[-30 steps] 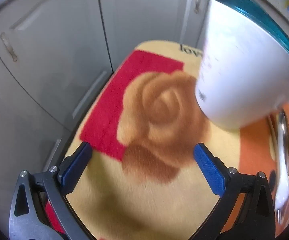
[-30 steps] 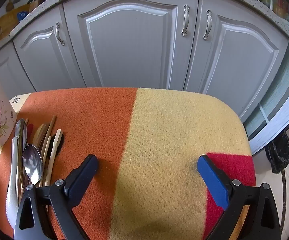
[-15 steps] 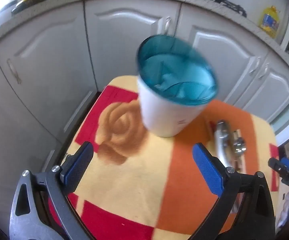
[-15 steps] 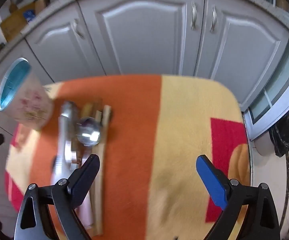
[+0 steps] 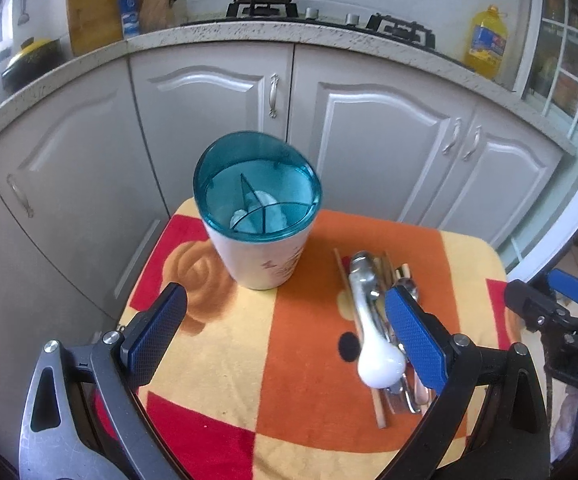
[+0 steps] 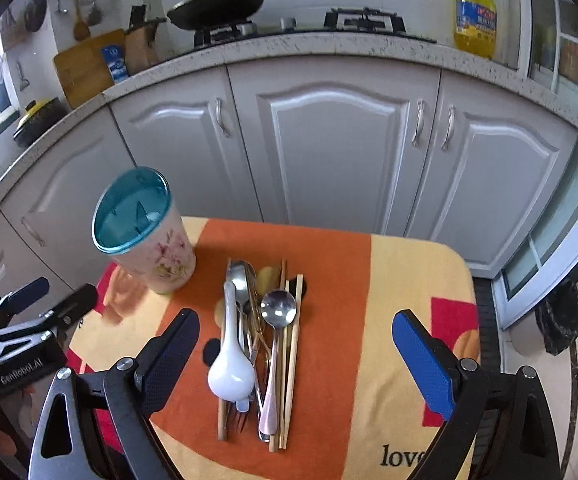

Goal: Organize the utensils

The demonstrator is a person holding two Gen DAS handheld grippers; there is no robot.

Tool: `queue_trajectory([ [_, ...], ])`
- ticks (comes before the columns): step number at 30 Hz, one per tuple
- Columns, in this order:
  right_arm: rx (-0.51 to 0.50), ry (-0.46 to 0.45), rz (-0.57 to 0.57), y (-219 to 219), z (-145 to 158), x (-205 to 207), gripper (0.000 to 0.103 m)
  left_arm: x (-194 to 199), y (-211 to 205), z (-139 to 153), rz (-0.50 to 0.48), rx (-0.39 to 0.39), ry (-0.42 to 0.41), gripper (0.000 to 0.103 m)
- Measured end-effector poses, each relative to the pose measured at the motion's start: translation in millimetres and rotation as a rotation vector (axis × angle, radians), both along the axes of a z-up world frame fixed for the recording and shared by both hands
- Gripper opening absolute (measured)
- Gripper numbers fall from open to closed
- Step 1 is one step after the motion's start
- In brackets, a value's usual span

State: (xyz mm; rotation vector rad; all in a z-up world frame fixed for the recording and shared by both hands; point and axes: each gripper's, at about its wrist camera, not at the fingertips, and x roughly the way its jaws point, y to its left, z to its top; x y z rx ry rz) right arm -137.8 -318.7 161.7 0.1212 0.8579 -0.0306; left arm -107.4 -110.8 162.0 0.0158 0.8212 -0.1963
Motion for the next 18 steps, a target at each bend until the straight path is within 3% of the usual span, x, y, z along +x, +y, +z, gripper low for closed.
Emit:
queue_trajectory([
  [18,0.011,-0.037,-0.008,-1,11,-8,0.097,-8,-21,12,-0.012,0.02,-0.027,0.1],
])
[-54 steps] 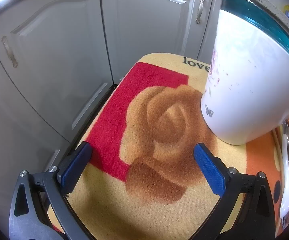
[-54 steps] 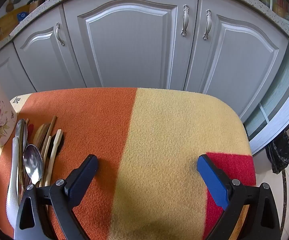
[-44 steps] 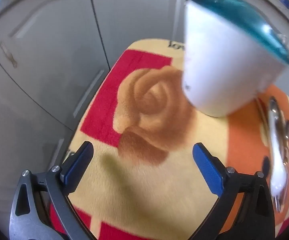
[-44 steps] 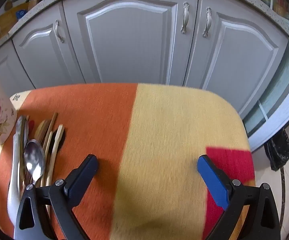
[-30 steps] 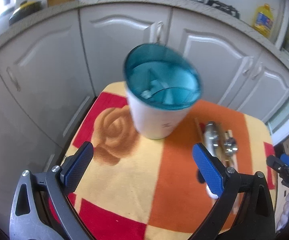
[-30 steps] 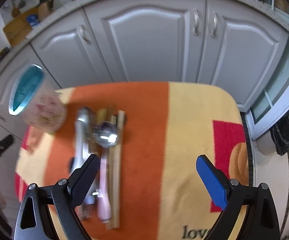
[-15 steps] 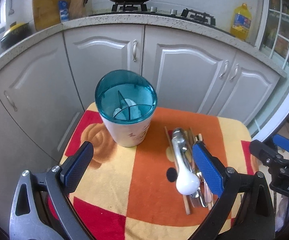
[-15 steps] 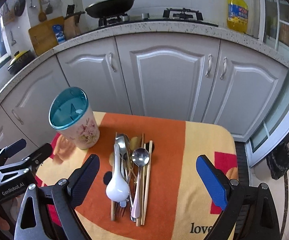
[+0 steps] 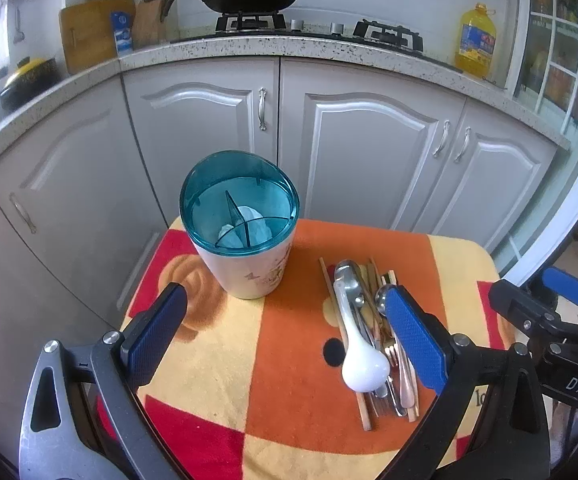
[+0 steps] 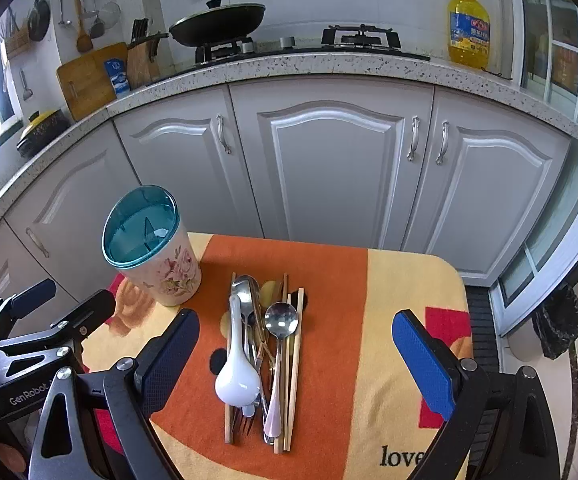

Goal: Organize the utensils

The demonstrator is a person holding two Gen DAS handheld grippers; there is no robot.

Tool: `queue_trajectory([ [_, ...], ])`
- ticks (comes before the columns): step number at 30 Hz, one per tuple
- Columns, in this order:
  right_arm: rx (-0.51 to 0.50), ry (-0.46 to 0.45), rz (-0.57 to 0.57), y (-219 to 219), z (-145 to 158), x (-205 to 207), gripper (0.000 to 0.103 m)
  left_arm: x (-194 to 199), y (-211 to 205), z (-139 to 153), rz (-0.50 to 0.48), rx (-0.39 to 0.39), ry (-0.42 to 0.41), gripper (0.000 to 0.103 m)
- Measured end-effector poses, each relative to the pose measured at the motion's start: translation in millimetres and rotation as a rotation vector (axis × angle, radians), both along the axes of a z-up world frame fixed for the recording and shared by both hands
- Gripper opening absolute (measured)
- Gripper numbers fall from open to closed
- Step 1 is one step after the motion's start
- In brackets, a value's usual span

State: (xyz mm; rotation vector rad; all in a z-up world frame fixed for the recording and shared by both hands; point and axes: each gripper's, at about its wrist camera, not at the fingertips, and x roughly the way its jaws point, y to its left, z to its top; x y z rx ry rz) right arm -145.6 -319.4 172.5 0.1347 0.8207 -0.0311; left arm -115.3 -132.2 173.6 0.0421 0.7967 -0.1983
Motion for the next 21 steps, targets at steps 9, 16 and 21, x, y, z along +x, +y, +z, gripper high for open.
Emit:
queue_trajectory([
  [9,-0.01,-0.011,0.0,0.6,3.2,-1.3,0.097,-1.2,0.8,-0.8,0.007,-0.006,-0.001,0.1],
  [16,-0.008,-0.008,0.015,3.1,1.8,-1.5,0.097,-1.8,4.1,-1.8,0.009,-0.007,0.003,0.1],
  [21,-0.009,0.001,0.018,3.4,0.4,-0.1,0.097,-1.8,4.7,-1.2,0.01,-0.002,-0.004,0.1],
])
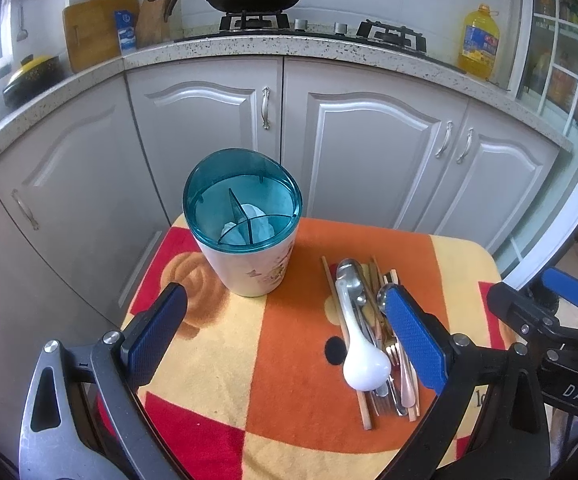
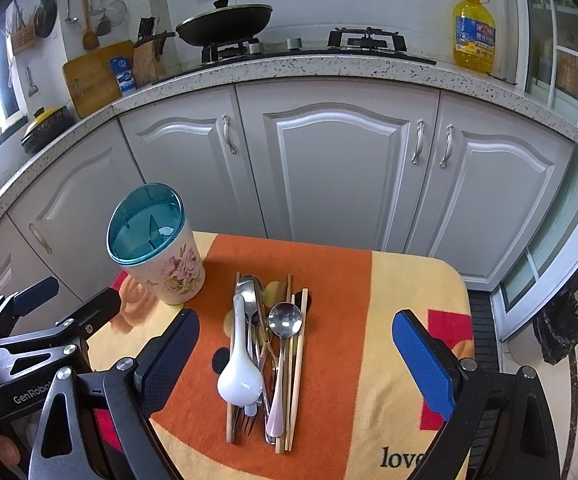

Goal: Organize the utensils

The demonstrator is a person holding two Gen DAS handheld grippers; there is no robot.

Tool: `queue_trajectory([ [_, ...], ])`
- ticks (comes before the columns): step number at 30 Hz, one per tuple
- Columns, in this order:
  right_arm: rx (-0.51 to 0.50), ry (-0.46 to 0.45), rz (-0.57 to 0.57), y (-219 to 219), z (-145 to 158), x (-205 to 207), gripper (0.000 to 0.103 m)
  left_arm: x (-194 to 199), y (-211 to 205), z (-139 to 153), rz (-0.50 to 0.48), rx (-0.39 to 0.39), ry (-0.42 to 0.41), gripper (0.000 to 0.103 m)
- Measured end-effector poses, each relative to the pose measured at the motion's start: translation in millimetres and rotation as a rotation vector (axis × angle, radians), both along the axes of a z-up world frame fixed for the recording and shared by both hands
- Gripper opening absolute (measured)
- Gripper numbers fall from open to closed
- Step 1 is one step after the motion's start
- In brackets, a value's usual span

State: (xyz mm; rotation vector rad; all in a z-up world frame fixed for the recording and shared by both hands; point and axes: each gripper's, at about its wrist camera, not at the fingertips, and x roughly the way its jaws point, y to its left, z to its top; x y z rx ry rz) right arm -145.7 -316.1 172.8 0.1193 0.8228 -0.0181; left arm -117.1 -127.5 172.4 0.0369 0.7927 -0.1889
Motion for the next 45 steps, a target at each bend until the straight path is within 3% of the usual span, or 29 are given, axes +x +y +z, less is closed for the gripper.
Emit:
queue_trajectory([
  [22,-0.024,0.02,-0.009,-3,-2,1,0.097,1,4,0,0.014,-0.063,0.036,0.1],
  [45,-0.025,0.035,-0.003,-1,-9,1,0.097,1,3,-6,0.021,-0.025,0.027,0.1],
])
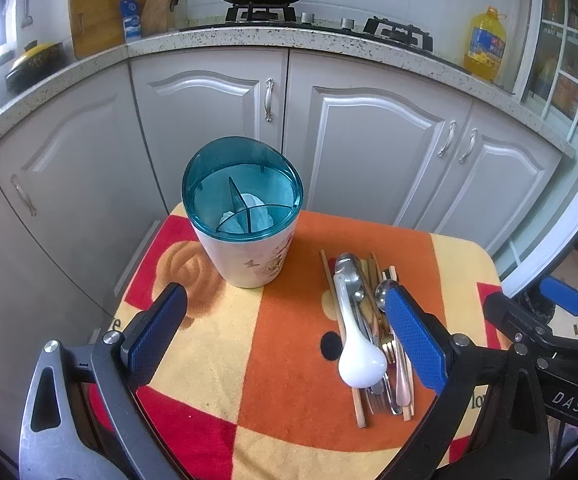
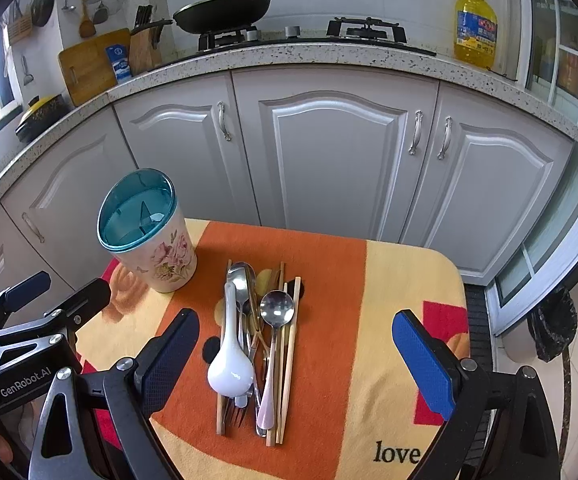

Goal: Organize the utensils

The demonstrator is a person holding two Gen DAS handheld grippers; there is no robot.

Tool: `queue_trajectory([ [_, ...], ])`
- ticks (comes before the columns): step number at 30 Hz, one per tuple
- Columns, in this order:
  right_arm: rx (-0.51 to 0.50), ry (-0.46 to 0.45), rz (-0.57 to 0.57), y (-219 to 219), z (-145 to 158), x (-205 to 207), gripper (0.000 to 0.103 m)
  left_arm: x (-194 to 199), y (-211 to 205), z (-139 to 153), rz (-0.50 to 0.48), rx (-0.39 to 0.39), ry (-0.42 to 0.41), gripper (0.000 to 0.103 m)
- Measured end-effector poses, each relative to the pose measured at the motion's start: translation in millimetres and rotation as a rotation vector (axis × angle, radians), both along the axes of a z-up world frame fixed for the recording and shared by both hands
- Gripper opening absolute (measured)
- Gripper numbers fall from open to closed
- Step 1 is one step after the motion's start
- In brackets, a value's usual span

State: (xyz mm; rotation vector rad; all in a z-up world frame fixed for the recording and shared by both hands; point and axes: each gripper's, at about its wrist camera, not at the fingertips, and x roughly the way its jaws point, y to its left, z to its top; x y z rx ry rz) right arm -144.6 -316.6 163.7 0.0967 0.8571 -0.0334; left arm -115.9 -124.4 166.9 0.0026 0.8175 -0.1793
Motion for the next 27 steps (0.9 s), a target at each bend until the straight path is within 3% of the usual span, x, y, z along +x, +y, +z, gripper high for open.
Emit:
queue_trajectory([
  [27,-0.004,0.014,0.004,0.2,-2.1,1.9,0.097,-1.4,-1.0,-2.2,0.004,0.001,0.01,0.1],
])
